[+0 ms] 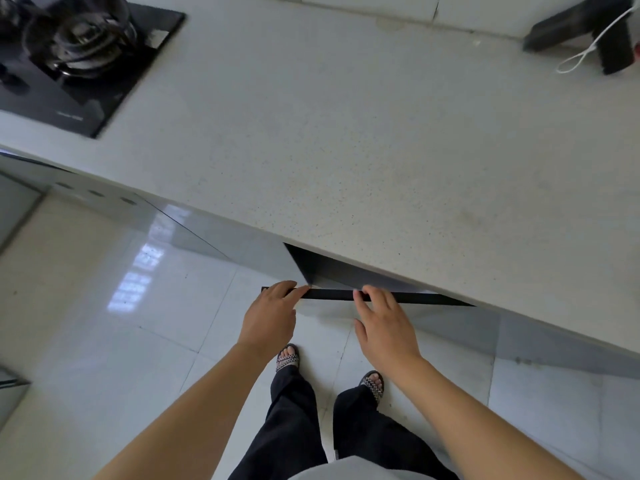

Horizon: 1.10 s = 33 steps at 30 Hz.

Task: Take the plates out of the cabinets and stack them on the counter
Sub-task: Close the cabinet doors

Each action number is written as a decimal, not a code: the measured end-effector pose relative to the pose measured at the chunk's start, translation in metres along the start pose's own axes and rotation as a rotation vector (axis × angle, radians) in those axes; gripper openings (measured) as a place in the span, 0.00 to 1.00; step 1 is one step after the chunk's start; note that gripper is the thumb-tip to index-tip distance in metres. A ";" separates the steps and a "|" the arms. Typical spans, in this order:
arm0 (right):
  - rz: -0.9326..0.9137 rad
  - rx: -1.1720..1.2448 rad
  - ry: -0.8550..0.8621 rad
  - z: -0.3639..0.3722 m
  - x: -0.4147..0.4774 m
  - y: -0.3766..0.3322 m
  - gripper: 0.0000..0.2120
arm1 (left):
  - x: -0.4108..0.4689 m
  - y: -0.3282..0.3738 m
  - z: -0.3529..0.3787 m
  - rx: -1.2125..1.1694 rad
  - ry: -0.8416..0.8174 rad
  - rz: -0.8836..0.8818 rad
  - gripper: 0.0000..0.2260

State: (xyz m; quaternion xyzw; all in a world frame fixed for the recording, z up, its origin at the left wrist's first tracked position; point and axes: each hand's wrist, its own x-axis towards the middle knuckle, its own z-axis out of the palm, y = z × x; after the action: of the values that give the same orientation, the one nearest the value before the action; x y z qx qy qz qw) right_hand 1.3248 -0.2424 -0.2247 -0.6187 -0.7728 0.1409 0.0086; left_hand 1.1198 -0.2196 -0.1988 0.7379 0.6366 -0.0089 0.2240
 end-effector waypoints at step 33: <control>0.407 0.114 -0.043 0.017 0.017 -0.058 0.32 | 0.036 -0.058 -0.020 0.234 -0.250 0.360 0.32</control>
State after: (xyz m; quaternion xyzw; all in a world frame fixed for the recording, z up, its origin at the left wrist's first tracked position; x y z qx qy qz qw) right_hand 1.2619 -0.2411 -0.2303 -0.7576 -0.6225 0.1963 -0.0014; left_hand 1.0668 -0.1741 -0.2104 0.8535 0.4567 -0.1337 0.2122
